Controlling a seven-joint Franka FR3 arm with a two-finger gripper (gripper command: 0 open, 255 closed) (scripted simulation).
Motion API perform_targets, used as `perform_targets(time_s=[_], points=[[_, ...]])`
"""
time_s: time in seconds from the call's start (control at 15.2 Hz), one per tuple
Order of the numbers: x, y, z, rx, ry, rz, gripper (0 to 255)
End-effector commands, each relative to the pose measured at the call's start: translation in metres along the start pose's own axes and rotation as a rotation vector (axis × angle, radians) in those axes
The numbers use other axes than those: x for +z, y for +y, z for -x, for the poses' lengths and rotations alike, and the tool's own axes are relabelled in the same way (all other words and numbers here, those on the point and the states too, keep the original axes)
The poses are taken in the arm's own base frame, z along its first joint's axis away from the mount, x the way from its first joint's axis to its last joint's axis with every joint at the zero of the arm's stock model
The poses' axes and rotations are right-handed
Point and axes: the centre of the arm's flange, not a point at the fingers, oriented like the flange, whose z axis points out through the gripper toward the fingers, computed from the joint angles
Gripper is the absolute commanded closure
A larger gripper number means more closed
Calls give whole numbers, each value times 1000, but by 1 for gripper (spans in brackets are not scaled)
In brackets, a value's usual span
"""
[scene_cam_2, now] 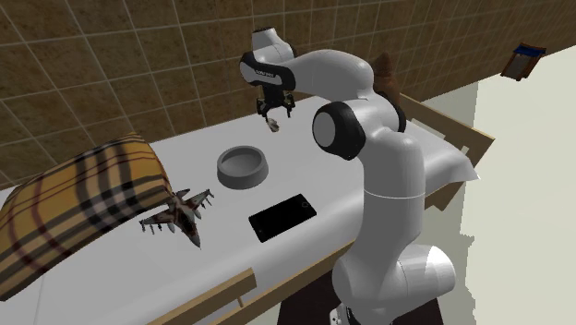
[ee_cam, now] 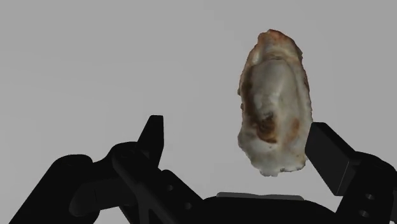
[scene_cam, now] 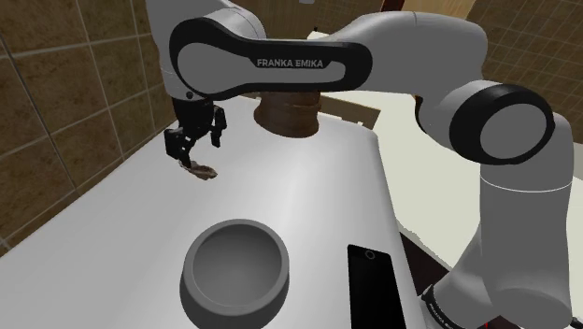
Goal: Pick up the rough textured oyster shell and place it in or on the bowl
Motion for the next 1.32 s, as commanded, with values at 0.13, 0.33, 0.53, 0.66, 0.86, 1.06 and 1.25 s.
perform_targets(time_s=[0.13, 0.33, 0.53, 0.66, 0.86, 1.06, 1.25], points=[[21, 0, -1, 0, 0, 1, 0], [29, 0, -1, 0, 0, 1, 0], [29, 0, -1, 0, 0, 1, 0], [29, 0, -1, 0, 0, 1, 0], [29, 0, -1, 0, 0, 1, 255], [32, 0, -1, 0, 0, 1, 255], [34, 3, -3, 0, 0, 1, 255]])
